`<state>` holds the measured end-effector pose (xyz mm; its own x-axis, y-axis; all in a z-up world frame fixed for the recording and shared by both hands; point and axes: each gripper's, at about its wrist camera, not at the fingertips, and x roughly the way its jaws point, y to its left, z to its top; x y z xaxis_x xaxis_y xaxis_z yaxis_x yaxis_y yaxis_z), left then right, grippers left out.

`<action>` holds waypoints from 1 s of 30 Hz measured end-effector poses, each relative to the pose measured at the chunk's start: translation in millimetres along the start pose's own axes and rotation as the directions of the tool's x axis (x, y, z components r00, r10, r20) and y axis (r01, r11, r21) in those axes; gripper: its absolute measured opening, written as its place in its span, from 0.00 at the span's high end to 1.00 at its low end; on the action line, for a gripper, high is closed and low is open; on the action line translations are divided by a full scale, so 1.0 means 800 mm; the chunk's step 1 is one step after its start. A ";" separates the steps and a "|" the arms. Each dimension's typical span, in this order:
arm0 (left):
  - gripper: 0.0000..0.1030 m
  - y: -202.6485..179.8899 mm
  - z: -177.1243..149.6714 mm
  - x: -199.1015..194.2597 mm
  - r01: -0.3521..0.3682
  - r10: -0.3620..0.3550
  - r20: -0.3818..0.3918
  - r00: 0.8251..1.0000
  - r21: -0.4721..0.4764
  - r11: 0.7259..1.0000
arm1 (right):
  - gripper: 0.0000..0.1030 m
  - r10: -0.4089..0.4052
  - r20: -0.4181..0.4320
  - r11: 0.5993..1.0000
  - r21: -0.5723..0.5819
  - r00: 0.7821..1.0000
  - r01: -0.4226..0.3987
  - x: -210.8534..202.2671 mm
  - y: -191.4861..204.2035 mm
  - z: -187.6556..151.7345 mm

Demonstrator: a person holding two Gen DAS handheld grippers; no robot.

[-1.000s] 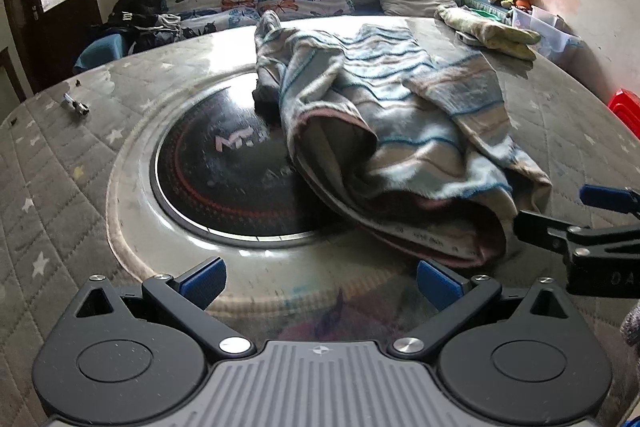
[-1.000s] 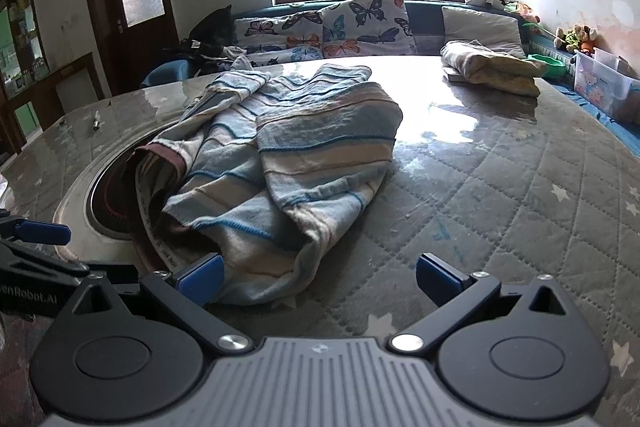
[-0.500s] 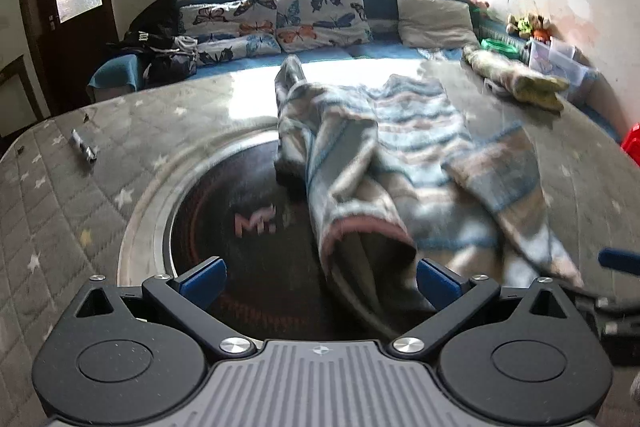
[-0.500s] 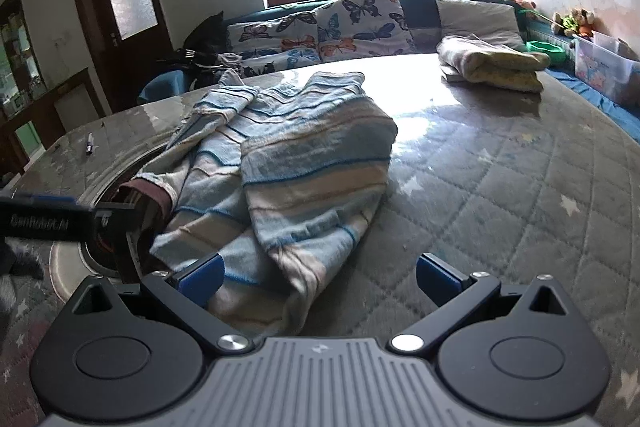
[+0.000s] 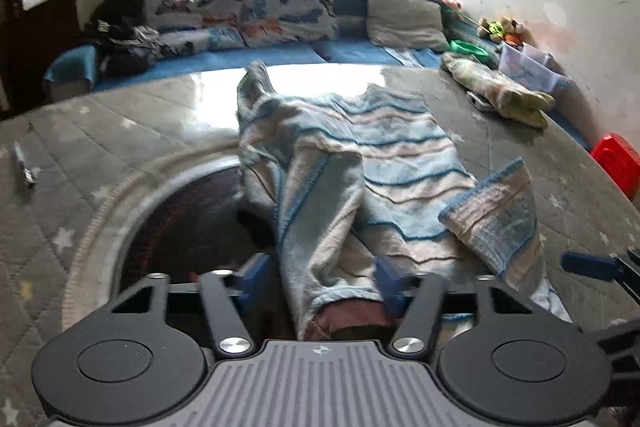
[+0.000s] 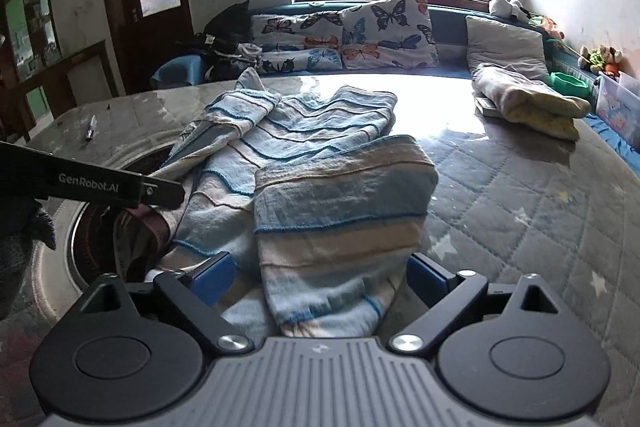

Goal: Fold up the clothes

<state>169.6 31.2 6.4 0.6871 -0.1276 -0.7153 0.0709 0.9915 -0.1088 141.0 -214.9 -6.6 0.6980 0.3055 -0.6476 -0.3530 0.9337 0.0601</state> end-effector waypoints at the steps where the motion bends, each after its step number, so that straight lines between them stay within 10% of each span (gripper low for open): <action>1: 0.56 0.002 -0.001 0.003 0.008 -0.008 -0.009 1.000 -0.004 1.000 | 0.12 0.002 -0.004 1.000 -0.005 1.000 -0.002 0.002 0.001 0.001; 8: 0.84 0.010 -0.003 0.005 0.037 -0.037 -0.003 0.999 0.003 0.999 | 0.29 0.006 -0.030 0.998 -0.065 1.000 -0.008 0.026 0.011 0.007; 19: 0.90 0.028 -0.012 -0.042 0.031 -0.030 0.065 0.997 -0.023 0.999 | 0.69 -0.035 0.005 0.996 -0.083 0.999 0.035 0.016 0.004 0.009; 30: 0.91 0.046 -0.062 -0.111 0.035 -0.030 0.091 0.995 -0.054 0.998 | 0.73 -0.012 0.022 0.998 -0.060 1.000 0.013 -0.026 0.001 -0.005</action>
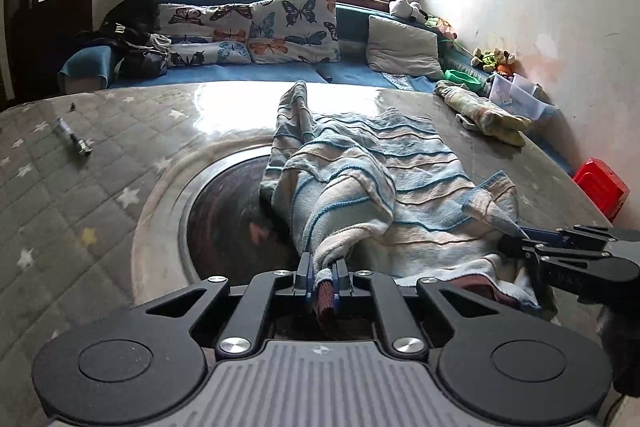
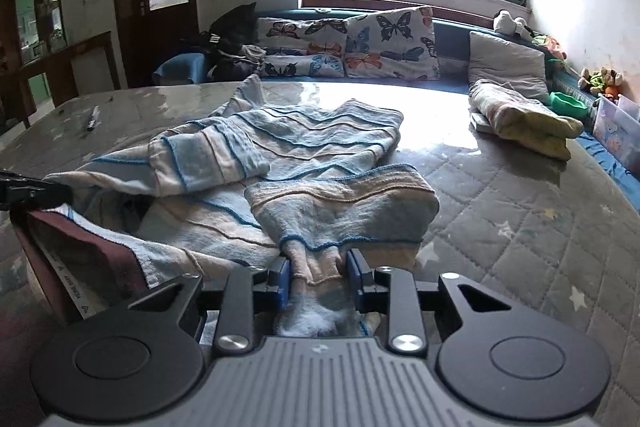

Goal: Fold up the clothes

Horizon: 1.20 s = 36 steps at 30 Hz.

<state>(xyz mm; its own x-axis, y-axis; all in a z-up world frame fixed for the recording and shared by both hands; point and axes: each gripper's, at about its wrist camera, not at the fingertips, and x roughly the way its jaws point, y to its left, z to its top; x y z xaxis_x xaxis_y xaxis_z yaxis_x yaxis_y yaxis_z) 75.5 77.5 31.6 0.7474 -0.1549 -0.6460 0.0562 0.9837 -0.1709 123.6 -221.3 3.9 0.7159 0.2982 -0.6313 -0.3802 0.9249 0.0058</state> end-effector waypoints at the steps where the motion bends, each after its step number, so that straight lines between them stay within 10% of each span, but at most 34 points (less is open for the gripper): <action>1: 0.91 0.000 -0.006 -0.008 0.003 -0.003 0.000 1.000 -0.004 1.000 | 0.73 0.011 -0.006 1.000 -0.002 1.000 -0.011 -0.004 0.002 -0.002; 14: 0.86 0.004 -0.103 -0.077 0.017 -0.018 -0.124 0.992 -0.008 1.000 | 0.61 0.091 -0.051 0.992 -0.080 0.995 -0.095 -0.063 0.041 -0.050; 23: 0.65 -0.026 -0.075 -0.109 0.008 -0.010 0.027 1.000 0.098 0.995 | 0.73 0.079 -0.013 0.993 -0.086 0.997 -0.080 -0.064 0.047 -0.049; 36: 0.65 -0.086 -0.047 0.010 -0.012 0.022 -0.029 0.999 0.300 0.954 | 0.72 0.073 0.019 0.996 0.049 0.997 -0.074 -0.077 0.014 -0.054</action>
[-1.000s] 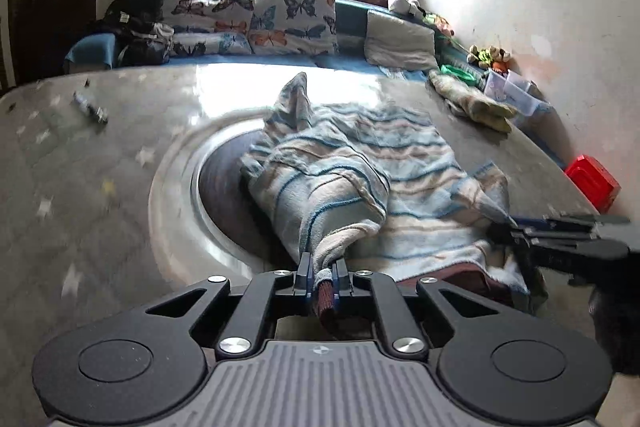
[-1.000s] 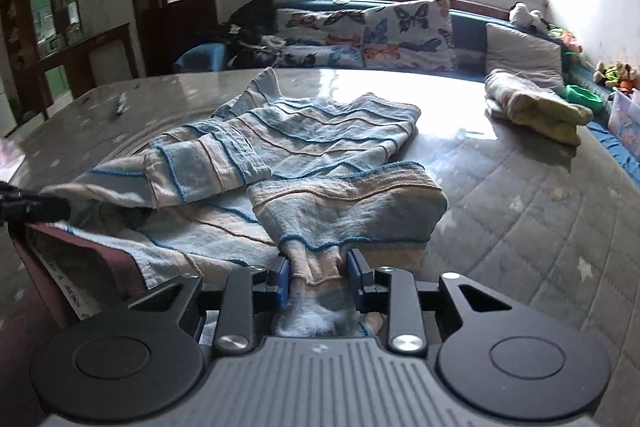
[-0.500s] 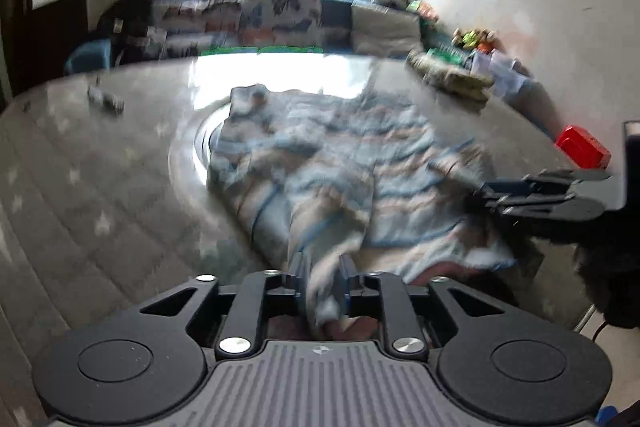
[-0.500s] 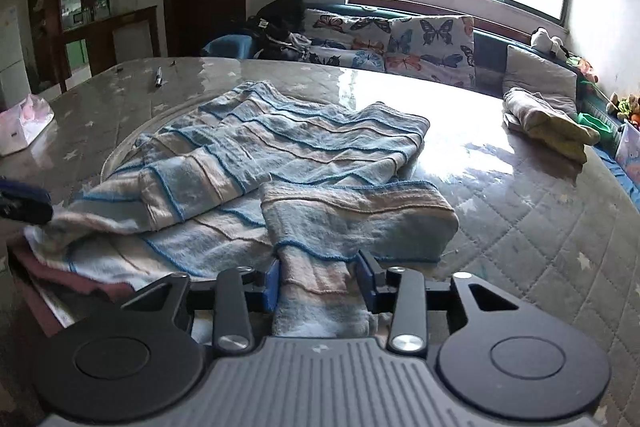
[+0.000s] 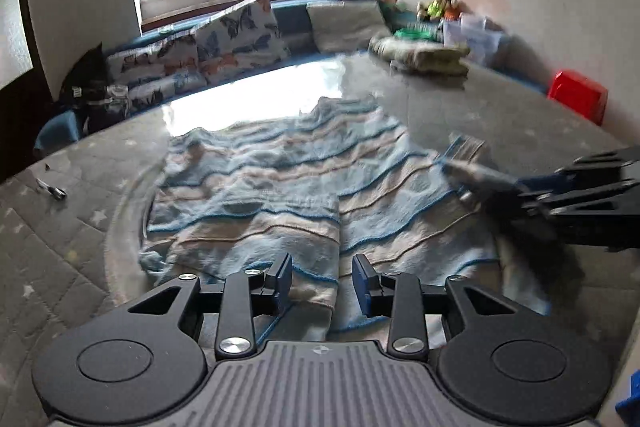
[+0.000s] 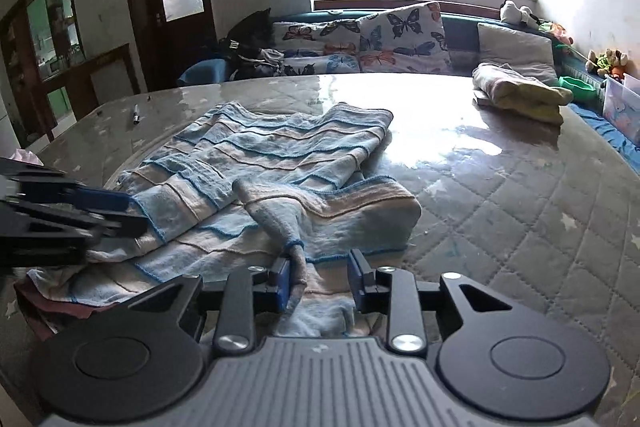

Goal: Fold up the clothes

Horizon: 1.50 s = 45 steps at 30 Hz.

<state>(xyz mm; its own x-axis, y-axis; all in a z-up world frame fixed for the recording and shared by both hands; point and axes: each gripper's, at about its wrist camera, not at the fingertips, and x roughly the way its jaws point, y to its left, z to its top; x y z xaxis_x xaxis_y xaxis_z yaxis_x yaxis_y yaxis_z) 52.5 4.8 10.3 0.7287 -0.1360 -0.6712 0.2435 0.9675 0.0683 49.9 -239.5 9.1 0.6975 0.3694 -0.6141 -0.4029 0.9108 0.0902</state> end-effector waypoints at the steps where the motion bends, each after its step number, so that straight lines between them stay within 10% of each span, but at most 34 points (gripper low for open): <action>1: 0.65 0.000 0.000 0.006 -0.001 0.001 -0.009 1.000 0.000 1.000 | 0.72 0.002 0.003 1.000 -0.001 1.000 -0.002 0.000 0.000 0.001; 15: 0.60 0.004 0.013 0.018 -0.039 0.039 -0.046 0.998 0.005 0.999 | 0.74 0.049 0.053 0.998 0.025 0.997 -0.050 0.013 0.000 0.021; 31: 0.60 -0.004 0.030 0.072 -0.032 0.036 -0.135 0.990 0.028 0.999 | 0.93 -0.163 0.092 0.968 0.207 0.982 0.141 -0.037 -0.101 -0.014; 38: 0.95 0.006 0.027 0.065 -0.039 0.039 -0.109 0.993 0.002 0.999 | 0.93 -0.255 0.006 0.921 0.307 0.967 0.241 -0.051 -0.143 -0.057; 45: 0.97 0.061 0.018 0.013 -0.113 0.112 -0.015 0.994 -0.160 0.981 | 0.93 -0.275 -0.018 0.919 0.290 0.961 0.268 -0.048 -0.139 -0.067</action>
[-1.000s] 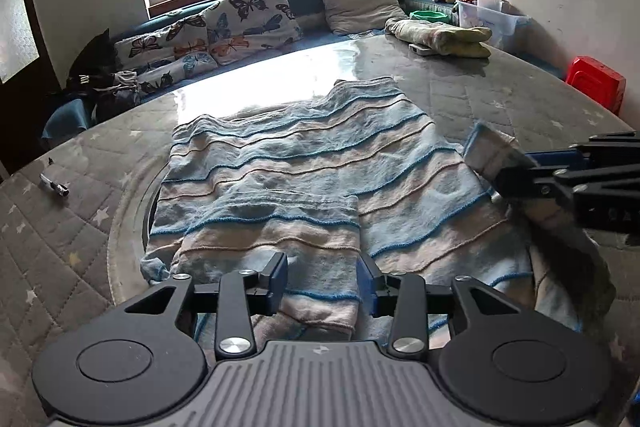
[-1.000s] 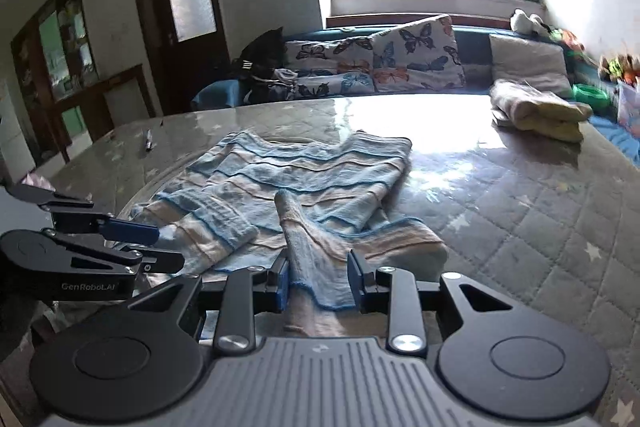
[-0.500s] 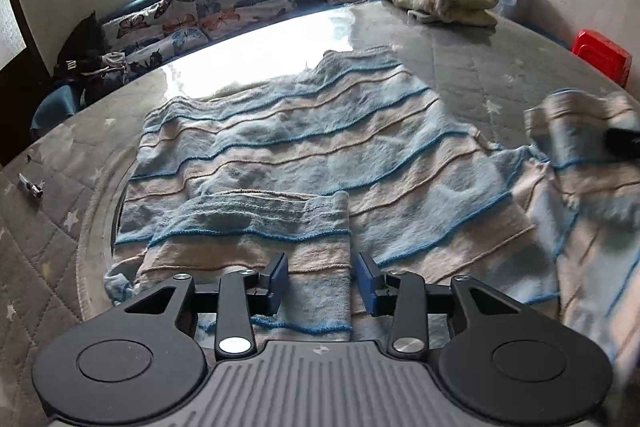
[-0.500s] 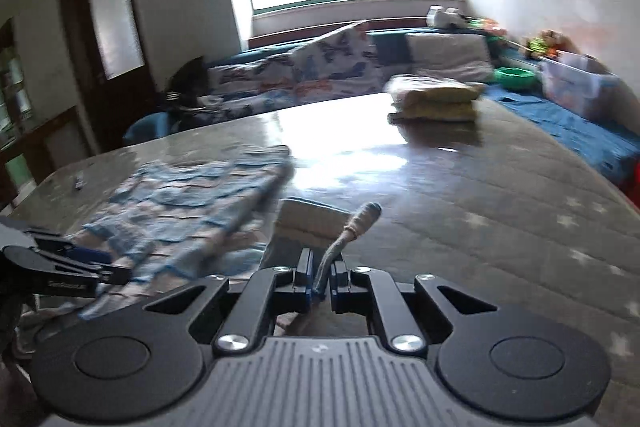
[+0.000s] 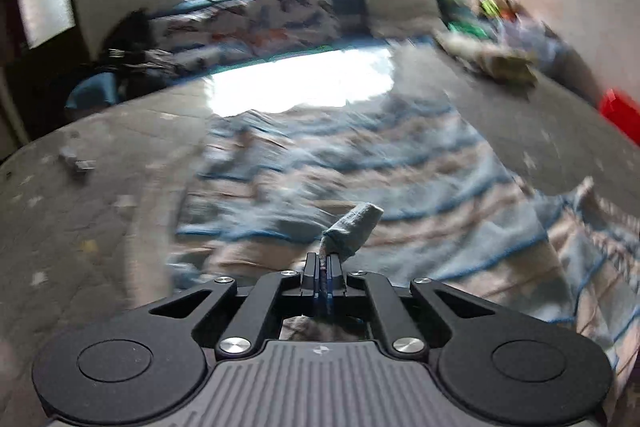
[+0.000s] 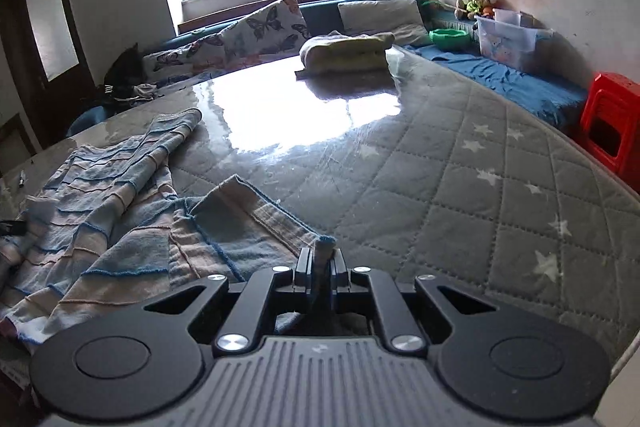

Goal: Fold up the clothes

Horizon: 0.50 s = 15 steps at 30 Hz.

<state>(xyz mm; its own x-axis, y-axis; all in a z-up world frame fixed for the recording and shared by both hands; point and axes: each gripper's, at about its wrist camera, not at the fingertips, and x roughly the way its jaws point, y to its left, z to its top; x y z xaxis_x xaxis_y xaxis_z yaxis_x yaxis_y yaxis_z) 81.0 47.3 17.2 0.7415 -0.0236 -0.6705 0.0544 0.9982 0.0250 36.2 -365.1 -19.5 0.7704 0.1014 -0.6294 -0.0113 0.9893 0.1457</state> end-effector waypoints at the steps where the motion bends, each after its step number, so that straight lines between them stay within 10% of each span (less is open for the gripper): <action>1: 0.97 0.012 0.000 -0.011 -0.010 0.010 0.019 1.000 -0.032 0.999 | 0.93 -0.002 0.002 1.000 -0.005 1.000 0.002 0.000 0.001 0.001; 15: 0.97 0.170 -0.091 -0.127 -0.192 0.230 0.043 0.972 -0.413 0.890 | 0.77 -0.040 0.052 0.998 -0.048 0.998 0.043 -0.006 0.012 0.016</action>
<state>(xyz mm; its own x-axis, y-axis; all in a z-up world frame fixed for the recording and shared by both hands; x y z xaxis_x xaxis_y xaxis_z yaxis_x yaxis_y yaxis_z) -36.1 189.8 34.7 0.7623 0.2040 -0.6143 -0.3700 0.9160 -0.1550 40.5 -357.2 -4.8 0.8021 0.0560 -0.5946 -0.0091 0.9966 0.0816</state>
